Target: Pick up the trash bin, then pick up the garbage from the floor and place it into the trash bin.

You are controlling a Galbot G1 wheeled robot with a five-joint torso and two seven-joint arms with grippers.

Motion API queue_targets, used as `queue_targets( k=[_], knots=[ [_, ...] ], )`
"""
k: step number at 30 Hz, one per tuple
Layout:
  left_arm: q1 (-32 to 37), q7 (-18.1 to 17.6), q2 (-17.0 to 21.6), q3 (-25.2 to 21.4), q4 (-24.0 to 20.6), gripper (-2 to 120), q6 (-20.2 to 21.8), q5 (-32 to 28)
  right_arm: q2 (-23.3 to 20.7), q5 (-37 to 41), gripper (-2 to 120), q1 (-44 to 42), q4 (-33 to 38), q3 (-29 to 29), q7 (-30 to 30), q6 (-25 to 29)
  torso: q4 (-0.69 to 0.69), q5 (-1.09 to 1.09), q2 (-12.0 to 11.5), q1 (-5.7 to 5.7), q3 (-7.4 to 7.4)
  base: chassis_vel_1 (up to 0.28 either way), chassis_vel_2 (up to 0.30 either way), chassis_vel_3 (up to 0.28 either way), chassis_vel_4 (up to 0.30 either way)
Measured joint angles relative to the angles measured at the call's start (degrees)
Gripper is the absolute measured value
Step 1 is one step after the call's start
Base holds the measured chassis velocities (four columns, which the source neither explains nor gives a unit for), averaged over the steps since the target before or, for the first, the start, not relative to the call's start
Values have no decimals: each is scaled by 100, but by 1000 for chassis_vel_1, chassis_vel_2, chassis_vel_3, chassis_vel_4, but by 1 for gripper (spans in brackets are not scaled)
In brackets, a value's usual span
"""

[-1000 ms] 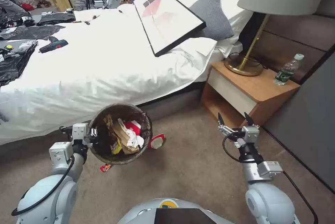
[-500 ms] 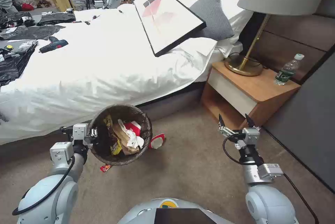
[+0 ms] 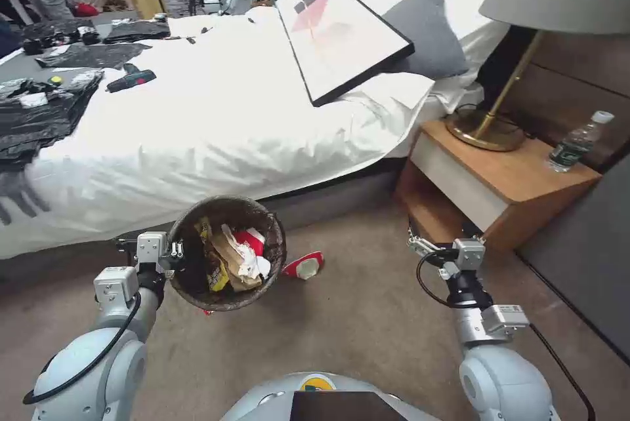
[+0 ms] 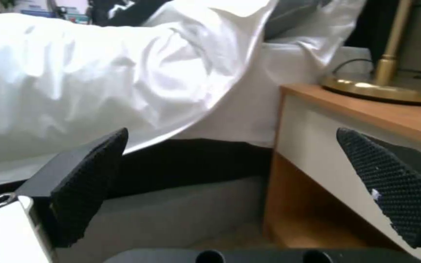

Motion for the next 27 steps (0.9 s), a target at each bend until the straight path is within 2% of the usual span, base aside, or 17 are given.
queue_targets(
  k=[27],
  knots=[
    [9, -9, -21, 6, 10, 4, -24, 6, -37, 119, 100, 48, -3, -41, 21, -121, 1, 0, 0, 0, 0, 60, 65, 61, 59]
  ],
)
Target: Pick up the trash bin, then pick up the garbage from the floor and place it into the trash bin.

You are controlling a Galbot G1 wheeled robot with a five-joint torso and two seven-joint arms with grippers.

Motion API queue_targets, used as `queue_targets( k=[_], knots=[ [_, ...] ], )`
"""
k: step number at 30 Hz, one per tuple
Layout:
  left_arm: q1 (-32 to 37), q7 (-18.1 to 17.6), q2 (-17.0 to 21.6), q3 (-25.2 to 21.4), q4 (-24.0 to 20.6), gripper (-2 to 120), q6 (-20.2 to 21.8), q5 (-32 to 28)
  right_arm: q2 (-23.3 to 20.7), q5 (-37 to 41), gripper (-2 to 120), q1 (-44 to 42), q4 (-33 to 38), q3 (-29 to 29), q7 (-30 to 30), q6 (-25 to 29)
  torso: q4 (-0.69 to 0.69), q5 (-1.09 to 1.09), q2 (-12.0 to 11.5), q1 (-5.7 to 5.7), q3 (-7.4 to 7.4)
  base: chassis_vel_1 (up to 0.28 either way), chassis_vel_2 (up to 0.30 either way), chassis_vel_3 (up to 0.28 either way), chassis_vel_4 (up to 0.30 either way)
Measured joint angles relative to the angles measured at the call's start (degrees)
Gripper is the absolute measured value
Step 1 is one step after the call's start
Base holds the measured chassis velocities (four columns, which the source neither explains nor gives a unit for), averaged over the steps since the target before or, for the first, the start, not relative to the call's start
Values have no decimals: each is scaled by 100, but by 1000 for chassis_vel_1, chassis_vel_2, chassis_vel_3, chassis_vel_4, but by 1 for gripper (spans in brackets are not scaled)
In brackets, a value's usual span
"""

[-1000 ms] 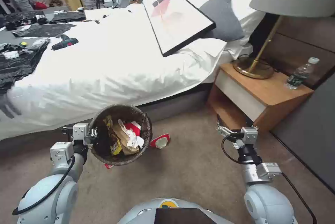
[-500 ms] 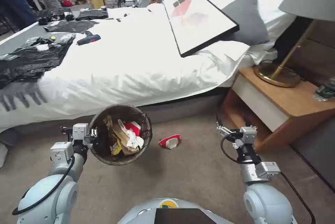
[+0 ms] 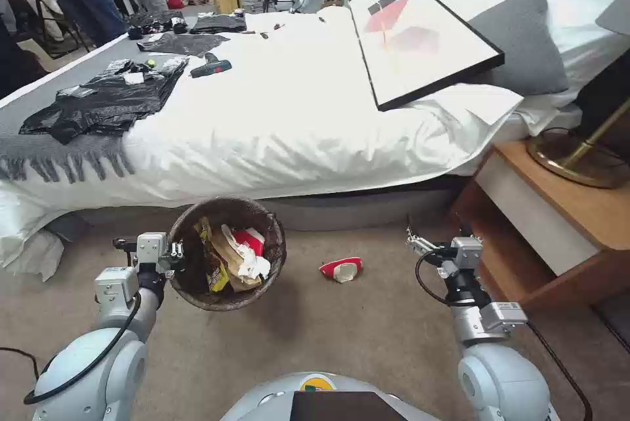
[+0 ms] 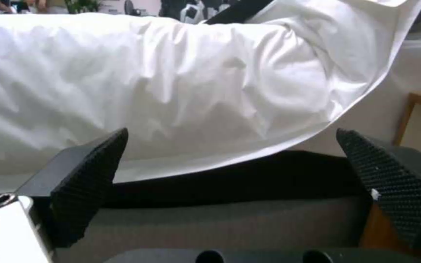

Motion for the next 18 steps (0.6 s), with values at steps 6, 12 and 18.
queue_targets(
  k=[6, 12, 18],
  knots=[
    [5, 1, 3, 5, -6, 4, -12, -1, -41, 56, 100, 1, 2, -32, -10, -89, -2, 0, 0, 0, 0, 0, 0, 0, 0],
    [18, 2, 5, 6, -26, 4, -19, -3, -167, 135, 100, 58, 3, -39, -134, -345, -2, 0, 0, 0, 0, 0, 0, 0, 0],
    [50, -10, 2, -5, -66, 4, -23, -5, -463, 299, 100, 272, -80, -74, -366, -679, 0, 0, 0, 0, 0, 0, 0, 0, 0]
  ],
)
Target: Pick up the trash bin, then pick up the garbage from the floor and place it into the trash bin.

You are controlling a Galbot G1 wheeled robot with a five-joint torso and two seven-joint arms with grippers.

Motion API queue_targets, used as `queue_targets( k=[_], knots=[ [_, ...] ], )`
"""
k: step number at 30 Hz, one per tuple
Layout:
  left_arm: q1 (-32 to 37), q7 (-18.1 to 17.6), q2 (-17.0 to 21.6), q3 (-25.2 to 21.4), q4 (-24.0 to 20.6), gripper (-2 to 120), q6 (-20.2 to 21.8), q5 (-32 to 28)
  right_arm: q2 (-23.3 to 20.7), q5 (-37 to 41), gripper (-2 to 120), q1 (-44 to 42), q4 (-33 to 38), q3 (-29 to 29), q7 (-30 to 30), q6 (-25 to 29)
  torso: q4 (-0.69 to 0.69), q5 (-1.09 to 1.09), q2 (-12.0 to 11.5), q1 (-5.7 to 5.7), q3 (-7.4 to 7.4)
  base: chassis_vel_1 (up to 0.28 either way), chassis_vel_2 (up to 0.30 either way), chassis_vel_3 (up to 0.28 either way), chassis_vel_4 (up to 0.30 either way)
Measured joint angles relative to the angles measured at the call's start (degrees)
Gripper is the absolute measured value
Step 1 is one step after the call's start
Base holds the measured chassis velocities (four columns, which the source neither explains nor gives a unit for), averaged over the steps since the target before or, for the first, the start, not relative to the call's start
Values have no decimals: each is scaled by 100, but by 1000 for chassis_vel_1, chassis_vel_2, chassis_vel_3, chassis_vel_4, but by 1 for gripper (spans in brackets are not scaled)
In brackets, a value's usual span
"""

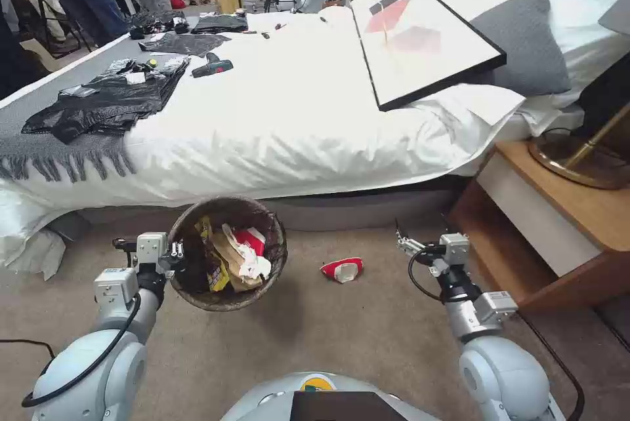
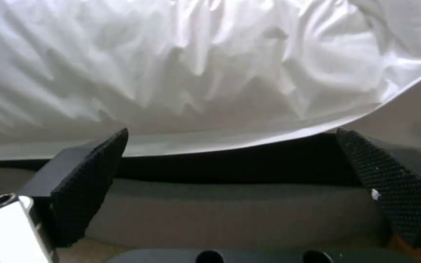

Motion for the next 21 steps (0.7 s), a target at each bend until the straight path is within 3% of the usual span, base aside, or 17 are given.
queue_targets(
  k=[8, 14, 21],
  knots=[
    [0, -11, 3, -5, -11, 4, -1, -9, -517, 277, 100, 430, -202, -140, -250, -390, 0, 0, 0, 0, 0, 0, 0, 0, 0],
    [-3, -16, 15, -21, -29, 4, 0, -27, -1220, 605, 100, 929, -553, -420, -451, -756, 0, 1, 0, 0, 0, 0, 0, 0, 0],
    [-8, -22, 15, -21, -29, 4, 4, -31, -1630, 716, 100, 1230, -967, -742, -722, -962, 0, 0, 0, 0, 0, 0, 0, 0, 0]
  ],
)
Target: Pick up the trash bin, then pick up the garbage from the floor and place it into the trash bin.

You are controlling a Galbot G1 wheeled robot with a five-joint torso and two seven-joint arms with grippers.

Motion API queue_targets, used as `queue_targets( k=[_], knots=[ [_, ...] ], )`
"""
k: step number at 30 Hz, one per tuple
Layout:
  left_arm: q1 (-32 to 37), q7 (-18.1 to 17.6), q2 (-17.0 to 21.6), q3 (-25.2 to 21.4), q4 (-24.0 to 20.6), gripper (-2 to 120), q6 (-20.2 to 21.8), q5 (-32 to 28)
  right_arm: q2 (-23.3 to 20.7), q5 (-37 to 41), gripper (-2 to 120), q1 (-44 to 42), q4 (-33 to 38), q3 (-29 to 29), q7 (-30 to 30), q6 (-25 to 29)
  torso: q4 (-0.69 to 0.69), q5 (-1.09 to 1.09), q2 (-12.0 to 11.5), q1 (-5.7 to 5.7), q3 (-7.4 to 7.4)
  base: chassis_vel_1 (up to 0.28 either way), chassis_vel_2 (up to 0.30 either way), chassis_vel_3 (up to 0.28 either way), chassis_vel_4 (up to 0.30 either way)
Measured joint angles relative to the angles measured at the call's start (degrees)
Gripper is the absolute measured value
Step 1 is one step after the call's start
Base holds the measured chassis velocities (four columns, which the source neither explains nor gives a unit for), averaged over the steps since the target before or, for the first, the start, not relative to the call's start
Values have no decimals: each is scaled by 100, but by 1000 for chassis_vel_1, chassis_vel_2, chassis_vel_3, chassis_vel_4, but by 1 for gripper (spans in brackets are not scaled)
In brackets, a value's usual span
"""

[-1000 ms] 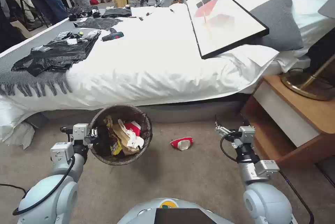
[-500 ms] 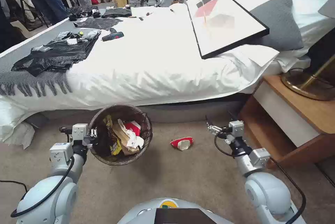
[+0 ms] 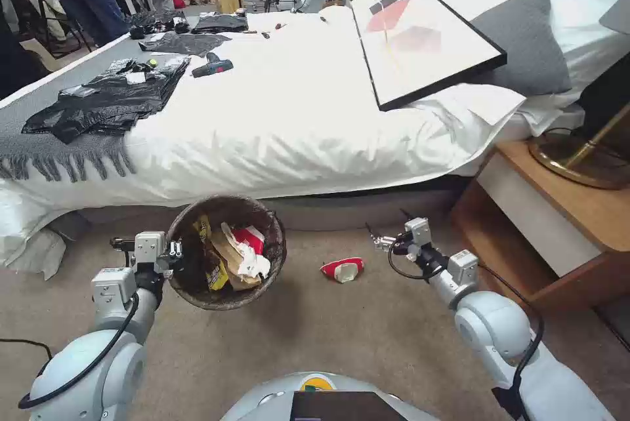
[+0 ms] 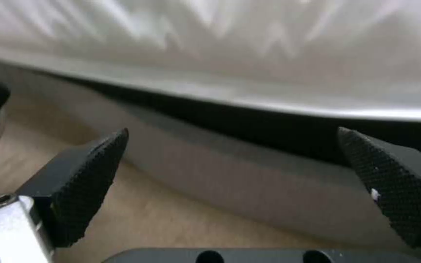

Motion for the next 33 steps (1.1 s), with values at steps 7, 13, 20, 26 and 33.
queue_targets(
  k=[7, 13, 20, 26, 33],
  knots=[
    [-27, -5, 15, 2, 29, 4, 5, -12, -128, -43, 100, 208, -512, -339, -170, -62, 0, 0, 0, 0, 0, 0, 0, 0, 0],
    [-41, -8, 19, 15, 55, 4, 8, -12, -192, -106, 100, 339, -833, -607, -210, -59, 0, -1, 0, 0, 0, 0, 0, 0, 0],
    [-52, -9, 23, 20, 109, 4, 10, -13, -235, -193, 100, 521, -1231, -962, -259, -16, 0, -1, 0, 0, 0, 0, 0, 0, 0],
    [-79, -10, 18, 34, 148, 4, 10, -10, -289, -271, 100, 740, -1525, -1302, -300, 12, -1, 0, 0, 0, 0, 0, 0, 0, 0],
    [-88, -10, -1, 32, 178, 4, 7, -8, -439, -262, 100, 1308, -2011, -1896, -506, 108, 0, -1, 0, 0, 0, 0, 0, 0, 0]
  ],
)
